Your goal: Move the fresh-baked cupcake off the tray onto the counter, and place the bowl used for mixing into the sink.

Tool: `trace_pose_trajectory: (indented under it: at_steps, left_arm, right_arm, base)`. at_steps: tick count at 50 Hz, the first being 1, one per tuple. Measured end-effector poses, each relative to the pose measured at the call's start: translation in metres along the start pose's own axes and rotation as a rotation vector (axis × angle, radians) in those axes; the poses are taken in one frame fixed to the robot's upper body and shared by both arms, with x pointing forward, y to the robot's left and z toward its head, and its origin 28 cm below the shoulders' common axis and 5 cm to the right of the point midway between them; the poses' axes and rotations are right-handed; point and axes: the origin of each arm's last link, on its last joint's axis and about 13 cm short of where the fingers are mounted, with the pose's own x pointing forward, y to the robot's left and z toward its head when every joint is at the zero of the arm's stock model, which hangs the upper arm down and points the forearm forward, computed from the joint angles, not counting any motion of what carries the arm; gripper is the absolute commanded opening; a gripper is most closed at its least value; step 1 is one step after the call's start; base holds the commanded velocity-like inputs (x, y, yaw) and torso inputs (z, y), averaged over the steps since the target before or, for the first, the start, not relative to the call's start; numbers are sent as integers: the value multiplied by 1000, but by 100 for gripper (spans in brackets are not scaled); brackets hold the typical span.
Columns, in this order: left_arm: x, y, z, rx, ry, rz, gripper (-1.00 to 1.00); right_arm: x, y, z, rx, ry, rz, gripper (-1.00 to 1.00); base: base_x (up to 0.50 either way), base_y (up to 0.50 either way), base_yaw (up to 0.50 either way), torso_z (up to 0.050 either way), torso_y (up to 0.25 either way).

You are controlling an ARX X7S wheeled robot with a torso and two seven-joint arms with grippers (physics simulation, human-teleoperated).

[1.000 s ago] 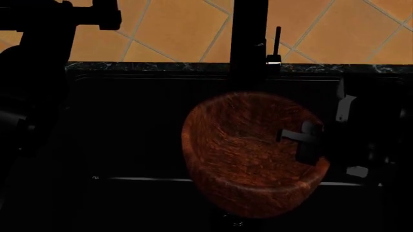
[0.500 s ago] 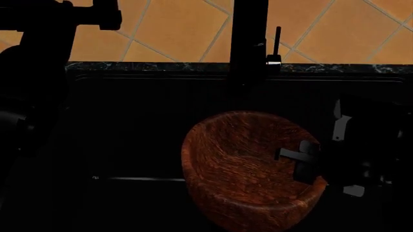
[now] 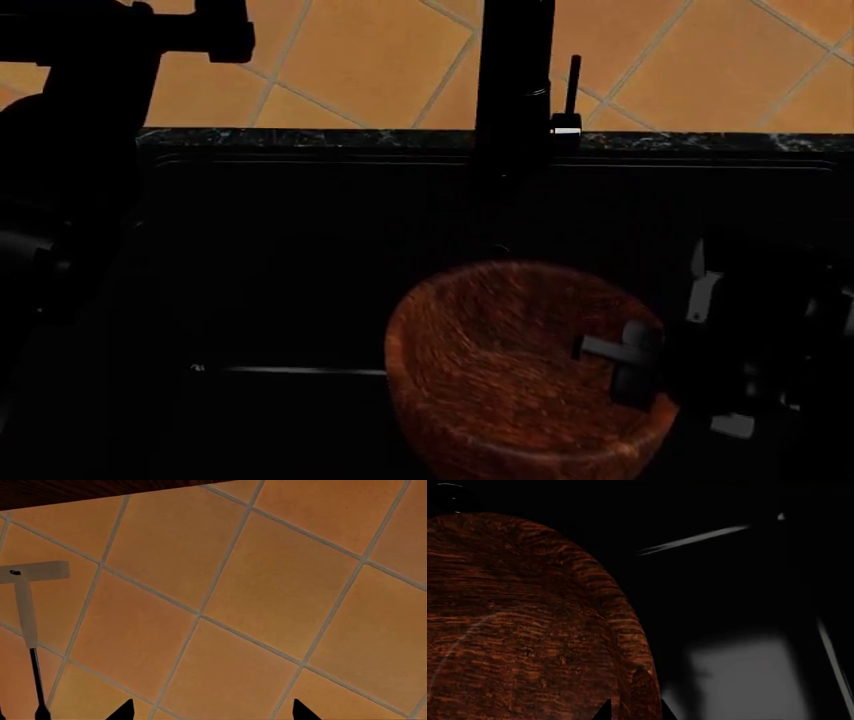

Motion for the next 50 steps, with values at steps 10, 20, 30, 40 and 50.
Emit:
trace_pose_trajectory:
  at_steps: [10, 20, 30, 40, 50]
  left_arm:
    - [0, 0, 0, -1, -1, -4, 100]
    - [-1, -1, -1, -1, -1, -7, 100]
    - [-1, -1, -1, -1, -3, -9, 100]
    - [-1, -1, 0, 0, -5, -10, 100]
    - [-1, -1, 0, 0, -6, -12, 100]
  right_arm:
    - [13, 0, -7, 7, -9, -25, -100]
    - [20, 3, -10, -3, -25, -51, -100]
    - [26, 5, -13, -21, -29, -73, -100]
    - [33, 7, -17, -51, -15, -86, -100]
    - [39, 8, -23, -79, 12, -109, -100]
  base:
    - [0, 0, 0, 0, 0]
    - [0, 0, 0, 0, 0]
    - [0, 0, 0, 0, 0]
    - [0, 0, 0, 0, 0]
    - [0, 0, 0, 0, 1]
